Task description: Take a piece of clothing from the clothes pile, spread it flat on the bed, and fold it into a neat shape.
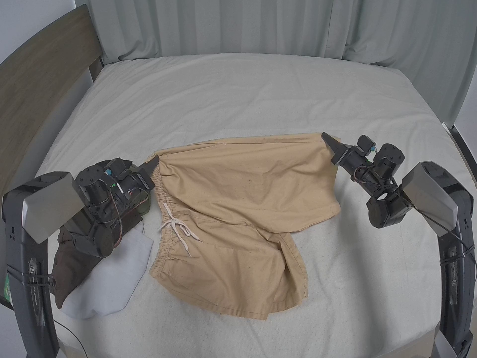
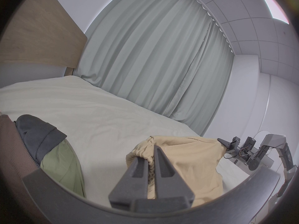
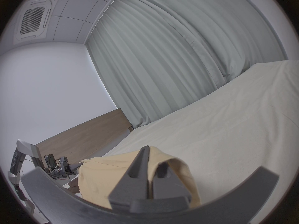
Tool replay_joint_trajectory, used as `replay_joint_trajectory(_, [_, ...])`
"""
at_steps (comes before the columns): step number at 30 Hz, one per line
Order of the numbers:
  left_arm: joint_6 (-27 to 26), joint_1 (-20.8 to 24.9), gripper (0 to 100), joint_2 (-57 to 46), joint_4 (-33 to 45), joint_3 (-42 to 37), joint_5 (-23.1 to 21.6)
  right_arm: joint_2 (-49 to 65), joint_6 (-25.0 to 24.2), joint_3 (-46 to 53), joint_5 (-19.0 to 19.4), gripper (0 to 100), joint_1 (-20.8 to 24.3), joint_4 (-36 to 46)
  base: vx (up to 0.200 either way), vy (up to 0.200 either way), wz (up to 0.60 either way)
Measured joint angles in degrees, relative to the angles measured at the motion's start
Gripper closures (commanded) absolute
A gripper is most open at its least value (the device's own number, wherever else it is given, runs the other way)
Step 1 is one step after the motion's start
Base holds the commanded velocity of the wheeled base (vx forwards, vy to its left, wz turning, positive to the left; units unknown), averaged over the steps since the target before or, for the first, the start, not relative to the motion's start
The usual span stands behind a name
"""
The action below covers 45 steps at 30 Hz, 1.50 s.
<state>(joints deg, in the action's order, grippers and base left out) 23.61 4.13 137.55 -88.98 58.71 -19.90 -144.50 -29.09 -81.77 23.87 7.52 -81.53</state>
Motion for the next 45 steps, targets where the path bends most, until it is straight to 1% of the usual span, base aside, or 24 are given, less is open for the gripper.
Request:
replay_joint_trajectory(2, [0.57,0.00,100,0.05,0.02,0.02,-0.02,-0.11,-0.02,-0.33,0.00,100,0.02,0.02,0.000,0.000,0.00])
replay_joint_trajectory(3, [0.90,0.00,100,0.07,0.00,0.02,-0.02,-0.16,-0.02,-0.52,0.00,0,0.02,0.05,0.000,0.000,0.00])
replay_joint_trajectory(4, [1.21,0.00,0,0.07,0.00,0.07,0.00,-0.21,-0.02,-0.74,-0.01,0,0.05,0.07,0.000,0.000,0.00])
replay_joint_trajectory(8, [1.97,0.22,0,0.13,0.02,0.44,0.00,-0.40,0.02,-2.16,-0.12,0,0.00,0.71,0.000,0.000,0.00])
replay_joint_trajectory(11, [4.05,0.66,0,0.18,0.02,0.30,0.22,-0.93,0.18,-3.15,-0.17,0,-0.13,0.60,0.000,0.000,0.00])
replay_joint_trajectory(14, [5.97,1.45,0,0.18,0.05,-0.78,1.05,-1.32,0.22,-2.90,-0.20,0,-0.50,0.02,0.000,0.000,0.00])
replay_joint_trajectory(16, [6.22,1.76,0,0.18,0.05,-1.22,1.16,-1.27,0.22,-2.01,-0.22,0,-0.59,-0.57,0.000,0.000,0.00])
replay_joint_trajectory(22, [6.41,2.04,0,0.18,0.05,-2.23,1.27,0.41,0.29,4.94,-0.15,0,-0.26,-2.66,0.000,0.000,0.00])
replay_joint_trajectory(27, [6.30,1.97,0,-0.11,0.02,-3.45,1.29,3.32,0.60,13.31,-0.11,0,0.35,-4.99,0.000,0.000,0.00])
replay_joint_trajectory(31, [6.11,1.87,0,-1.46,0.00,-6.38,1.05,7.01,2.02,21.83,-0.04,0,1.23,-5.92,0.000,0.000,0.00])
replay_joint_trajectory(33, [5.95,1.73,0,-2.77,0.00,-9.33,0.50,9.29,2.66,25.75,-0.04,0,1.90,-6.24,0.000,0.000,0.00])
replay_joint_trajectory(37, [4.82,1.16,0,-7.92,0.02,-18.16,-2.90,14.68,4.05,34.18,-0.04,0,3.28,-6.49,0.000,0.000,0.00])
replay_joint_trajectory(39, [4.00,0.72,0,-11.36,-0.02,-22.77,-6.31,17.41,4.79,38.72,-0.01,0,4.00,-6.61,0.000,0.000,0.00])
replay_joint_trajectory(43, [2.38,-0.50,0,-19.05,0.00,-30.96,-14.70,23.19,6.53,48.53,0.07,0,5.10,-6.77,0.000,0.000,0.00])
replay_joint_trajectory(45, [1.76,-1.08,0,-22.42,0.00,-33.68,-17.49,25.76,6.95,52.75,0.24,0,5.53,-6.77,0.000,0.000,0.00])
